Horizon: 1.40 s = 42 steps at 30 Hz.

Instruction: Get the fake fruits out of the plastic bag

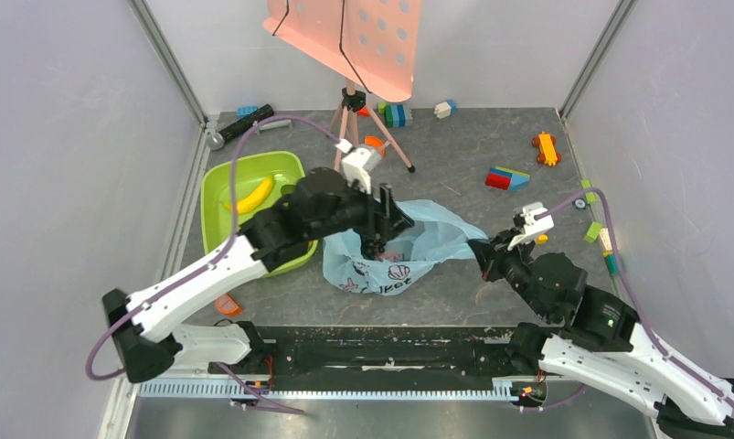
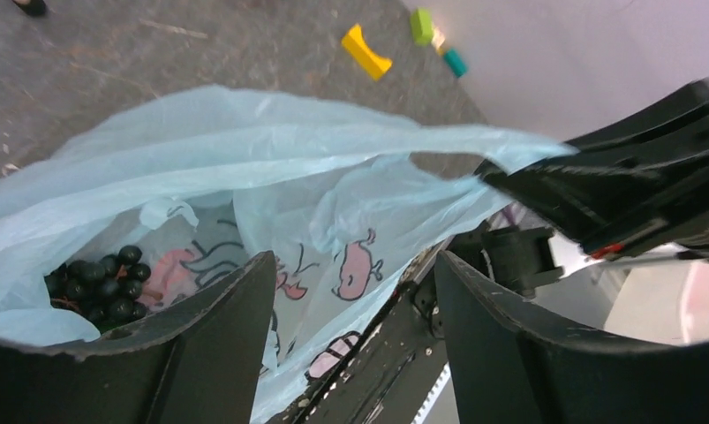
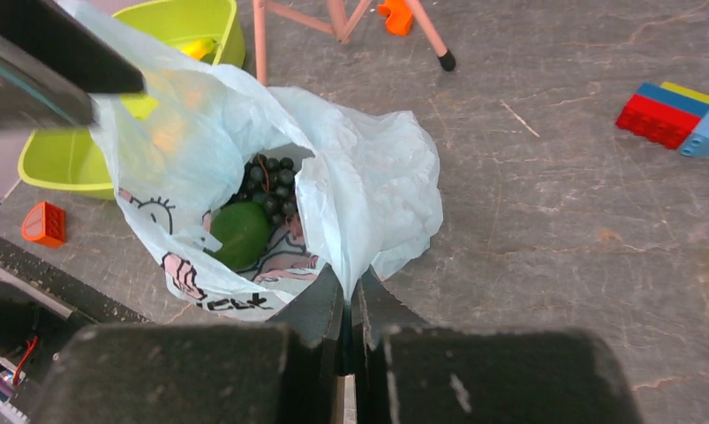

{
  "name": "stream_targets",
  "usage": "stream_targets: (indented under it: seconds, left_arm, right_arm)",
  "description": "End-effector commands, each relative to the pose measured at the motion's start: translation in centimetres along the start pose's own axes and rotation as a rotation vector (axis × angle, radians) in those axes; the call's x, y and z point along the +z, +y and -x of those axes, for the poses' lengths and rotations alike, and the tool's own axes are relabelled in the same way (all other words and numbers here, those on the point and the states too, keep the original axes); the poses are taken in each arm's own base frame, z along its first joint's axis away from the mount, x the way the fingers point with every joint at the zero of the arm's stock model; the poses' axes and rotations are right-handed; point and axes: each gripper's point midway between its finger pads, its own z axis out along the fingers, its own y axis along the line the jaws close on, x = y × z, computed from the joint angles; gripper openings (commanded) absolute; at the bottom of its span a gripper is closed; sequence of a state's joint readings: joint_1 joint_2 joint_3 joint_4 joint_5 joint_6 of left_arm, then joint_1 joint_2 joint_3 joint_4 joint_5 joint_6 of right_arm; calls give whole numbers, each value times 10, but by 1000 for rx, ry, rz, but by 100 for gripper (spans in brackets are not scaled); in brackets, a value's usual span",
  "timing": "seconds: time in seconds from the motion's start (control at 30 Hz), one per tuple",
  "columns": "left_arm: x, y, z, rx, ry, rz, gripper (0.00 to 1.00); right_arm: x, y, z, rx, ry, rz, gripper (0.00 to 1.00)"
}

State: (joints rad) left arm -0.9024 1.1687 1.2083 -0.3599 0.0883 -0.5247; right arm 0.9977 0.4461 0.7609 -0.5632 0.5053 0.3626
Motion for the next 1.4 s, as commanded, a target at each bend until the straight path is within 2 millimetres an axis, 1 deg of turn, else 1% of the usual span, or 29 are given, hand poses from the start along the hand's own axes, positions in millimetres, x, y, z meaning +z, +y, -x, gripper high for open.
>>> stream_targets:
  seconds: [0.0,0.07,0.13,0.23,0.3,0.33,0.4,0.43,0.47,0.53,0.6,0.7,0.8,0.9,1.03,1.2,1.33,1.37]
  left_arm:
    - [27,-1,-10,72,-1,61,71]
    - [39,9,-26,51,18,95,70]
    - [49,22,-44,48,39,124,69]
    - [56,45,-67,56,84,196,69]
    - [58,56,-81,55,110,228,69]
    - [58,60,-85,52,112,241,69]
    - [57,67,-93,49,117,259,69]
    - [56,69,-96,46,120,264,69]
    - [55,71,-98,45,124,270,69]
    - [52,73,-101,40,123,275,68]
    - [49,77,-104,38,122,284,69]
    - [47,80,-109,37,134,293,71]
    - [45,81,-113,24,135,296,73]
    - [46,82,-115,11,136,295,73]
    - [48,83,-119,-1,146,300,73]
    - [46,87,-126,-7,156,307,73]
    - [45,90,-130,-11,160,311,73]
    - [45,90,-131,-11,161,311,73]
  right_arm:
    - [-18,-21,25,5,-62,-85,0]
    - [-21,-25,26,-9,-57,-100,0]
    - [-19,-25,20,-30,-33,-104,0]
    - [-14,-26,13,-55,-9,-114,0]
    - [-12,-28,14,-71,-13,-128,1]
    - [-11,-27,16,-83,-15,-131,6]
    - [-9,-26,22,-113,-10,-139,28]
    - [-9,-27,25,-126,-7,-147,41]
    - [-8,-27,29,-141,-3,-155,50]
    - [-10,-29,37,-166,-2,-175,63]
    - [-14,-32,50,-175,-22,-198,72]
    - [-19,-34,64,-179,-51,-213,77]
    - [-23,-37,77,-191,-77,-237,80]
    - [-22,-35,92,-229,-75,-252,82]
    - [-16,-29,108,-277,-60,-272,84]
    - [-7,-15,124,-312,-57,-249,85]
    - [-2,7,140,-319,-81,-156,85]
    - [-1,12,145,-346,-85,-132,85]
